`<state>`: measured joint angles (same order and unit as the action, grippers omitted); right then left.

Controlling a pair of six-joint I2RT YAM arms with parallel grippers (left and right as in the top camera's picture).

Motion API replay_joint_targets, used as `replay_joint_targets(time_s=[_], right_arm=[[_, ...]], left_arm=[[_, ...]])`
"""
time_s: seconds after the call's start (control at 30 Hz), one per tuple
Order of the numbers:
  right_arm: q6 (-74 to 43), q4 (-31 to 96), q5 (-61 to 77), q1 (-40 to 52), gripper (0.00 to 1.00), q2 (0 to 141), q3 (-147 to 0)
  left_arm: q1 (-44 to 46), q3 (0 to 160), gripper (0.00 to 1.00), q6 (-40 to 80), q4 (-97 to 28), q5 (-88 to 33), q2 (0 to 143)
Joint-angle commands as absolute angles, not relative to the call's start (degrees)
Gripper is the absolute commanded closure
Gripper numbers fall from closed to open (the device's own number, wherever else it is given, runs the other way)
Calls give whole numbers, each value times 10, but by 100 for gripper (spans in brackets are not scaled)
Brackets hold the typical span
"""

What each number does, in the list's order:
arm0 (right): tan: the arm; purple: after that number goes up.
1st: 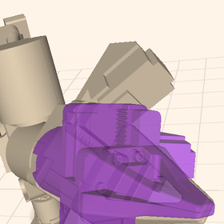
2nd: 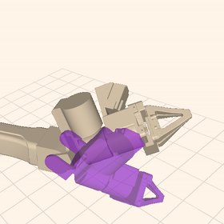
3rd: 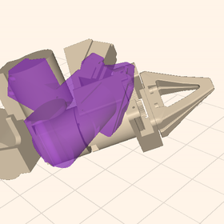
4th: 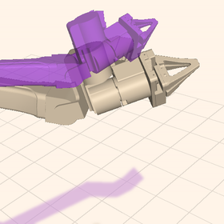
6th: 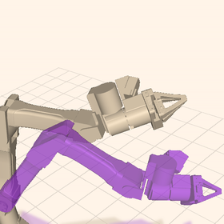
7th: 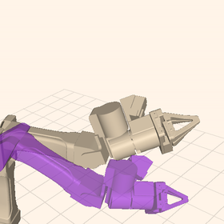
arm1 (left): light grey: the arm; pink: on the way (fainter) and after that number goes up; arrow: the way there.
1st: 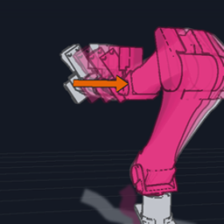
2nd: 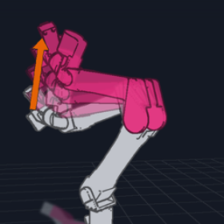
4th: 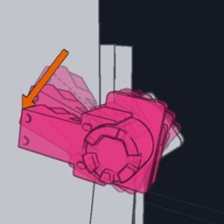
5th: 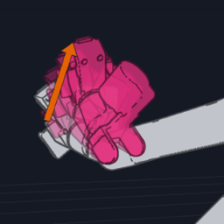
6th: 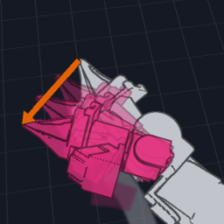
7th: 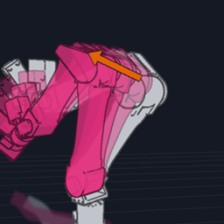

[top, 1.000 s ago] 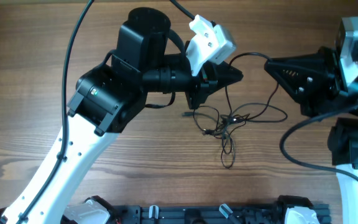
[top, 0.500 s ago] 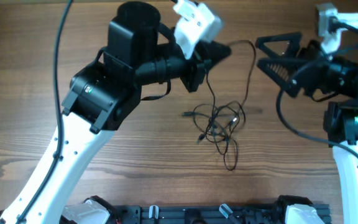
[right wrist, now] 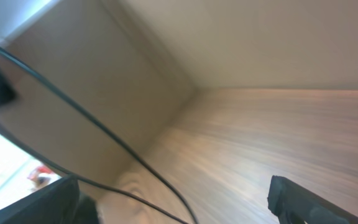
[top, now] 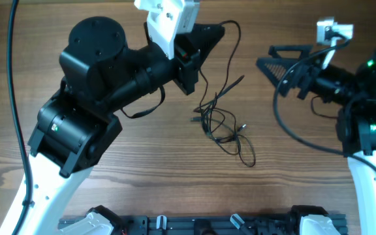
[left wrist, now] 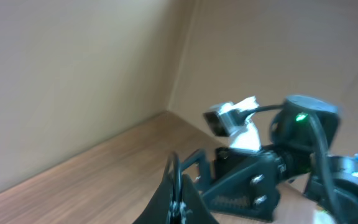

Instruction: Untangle cables

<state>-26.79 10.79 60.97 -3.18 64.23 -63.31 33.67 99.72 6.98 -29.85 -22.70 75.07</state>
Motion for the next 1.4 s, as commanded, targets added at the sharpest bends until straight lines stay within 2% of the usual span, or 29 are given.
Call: replay_joint_targets(time_s=[0.0,0.13,0.37,0.47,0.67,0.77,0.87,1.17,1.37], right_arm=[[-133,150,490,13,0,625,-641],[-104,181,382,73,0,625,-641],[-112,180,306,109,0,625,-641],[-143,199,192,109,0,628,-641],[-246,295,-163,109,0,631,-641],[-274,337,-274,106,0,636,-641],[-272,352,-298,96,1,645,-641],[-272,375,-295,82,0,689,-641],[-271,378,-283,82,0,714,-641]], left_arm=[[338,1002,96,110,-278,-266,750],[352,1002,96,110,-264,-291,750],[376,1002,96,110,-258,-294,750],[384,1002,96,109,-258,-296,749],[383,1002,96,107,-259,-295,727],[383,1002,96,92,-260,-295,704],[383,1002,96,77,-267,-267,680],[383,1002,96,46,-305,-60,614],[383,1002,96,41,-346,147,587]])
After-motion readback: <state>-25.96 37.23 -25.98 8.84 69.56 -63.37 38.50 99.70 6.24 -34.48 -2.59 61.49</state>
